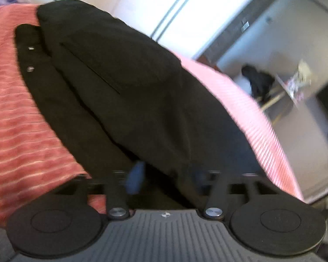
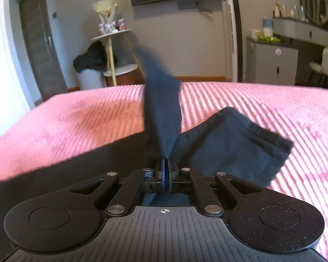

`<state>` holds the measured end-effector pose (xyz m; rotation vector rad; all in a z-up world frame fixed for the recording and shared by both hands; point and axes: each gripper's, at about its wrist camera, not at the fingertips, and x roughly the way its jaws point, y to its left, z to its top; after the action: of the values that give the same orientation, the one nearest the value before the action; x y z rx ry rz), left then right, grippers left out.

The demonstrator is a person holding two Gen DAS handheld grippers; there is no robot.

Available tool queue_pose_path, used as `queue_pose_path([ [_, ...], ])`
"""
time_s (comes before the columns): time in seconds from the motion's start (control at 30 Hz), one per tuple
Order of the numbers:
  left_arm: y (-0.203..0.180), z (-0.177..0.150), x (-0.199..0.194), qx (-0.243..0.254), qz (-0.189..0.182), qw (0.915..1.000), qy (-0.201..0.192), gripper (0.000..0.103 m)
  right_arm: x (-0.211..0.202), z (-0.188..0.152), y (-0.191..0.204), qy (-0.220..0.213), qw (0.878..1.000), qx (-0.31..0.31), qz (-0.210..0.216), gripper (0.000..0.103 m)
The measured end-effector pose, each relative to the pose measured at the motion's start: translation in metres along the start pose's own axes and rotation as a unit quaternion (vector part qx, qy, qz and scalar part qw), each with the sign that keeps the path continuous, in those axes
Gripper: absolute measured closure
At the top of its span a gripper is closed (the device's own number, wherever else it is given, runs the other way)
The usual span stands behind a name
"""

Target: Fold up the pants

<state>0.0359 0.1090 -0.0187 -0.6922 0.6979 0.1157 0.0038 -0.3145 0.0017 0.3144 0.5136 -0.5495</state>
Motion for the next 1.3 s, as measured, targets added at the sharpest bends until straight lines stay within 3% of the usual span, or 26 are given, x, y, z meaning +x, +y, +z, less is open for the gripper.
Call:
queue_pose_path([
  [0.1,0.005,0.004,-0.013,-0.006,-0.003,0.9997,-0.025,0.034,0.0,0.004,-0.003,0.0,1.0,0.013,-0.01,0.096],
  [0.17,0.007,0.007,-0.016,-0.016,0.005,0.9993,-0.033,0.028,0.008,0.006,-0.017,0.017,0.998,0.051,-0.011,0.086],
  [0.23,0.012,0.009,-0.018,-0.032,0.007,0.9987,-0.038,0.025,0.018,0.006,-0.035,0.04,0.994,0.1,0.001,0.048],
  [0.27,0.027,0.006,-0.029,-0.038,0.008,0.9985,-0.04,0.024,0.022,0.005,-0.046,0.047,0.991,0.129,0.006,0.043],
  [0.33,0.038,0.005,-0.034,-0.046,0.011,0.998,-0.042,0.02,0.033,0.002,-0.07,0.066,0.976,0.205,0.029,0.043],
  [0.4,0.048,0.002,-0.038,-0.051,0.016,0.9979,-0.035,0.019,0.043,-0.004,-0.094,0.071,0.951,0.295,0.065,0.038],
  [0.53,0.054,0.001,-0.034,-0.064,0.013,0.9977,-0.019,0.019,0.058,-0.01,-0.115,0.065,0.925,0.359,0.101,0.04],
  [0.57,0.057,0.003,-0.034,-0.071,0.007,0.9972,-0.02,0.019,0.062,-0.013,-0.117,0.065,0.919,0.372,0.109,0.045],
  [0.63,0.066,0.013,-0.03,-0.096,-0.007,0.9949,-0.027,0.019,0.068,-0.021,-0.122,0.074,0.909,0.395,0.109,0.072],
  [0.7,0.077,0.029,-0.026,-0.111,-0.017,0.9928,-0.042,0.019,0.071,-0.026,-0.128,0.079,0.904,0.405,0.11,0.08],
  [0.8,0.09,0.053,-0.022,-0.11,-0.008,0.9909,-0.077,0.019,0.073,-0.032,-0.133,0.081,0.893,0.425,0.122,0.083],
  [0.93,0.123,0.079,-0.006,-0.158,-0.005,0.9843,-0.079,0.021,0.072,-0.037,-0.137,0.082,0.888,0.433,0.126,0.084],
  [1.13,0.169,0.09,0.016,-0.235,-0.049,0.968,-0.073,0.045,0.071,-0.038,-0.136,0.085,0.884,0.441,0.129,0.083],
  [1.3,0.179,0.101,0.028,-0.233,-0.054,0.9681,-0.074,0.048,0.072,-0.038,-0.141,0.082,0.875,0.456,0.14,0.078],
])
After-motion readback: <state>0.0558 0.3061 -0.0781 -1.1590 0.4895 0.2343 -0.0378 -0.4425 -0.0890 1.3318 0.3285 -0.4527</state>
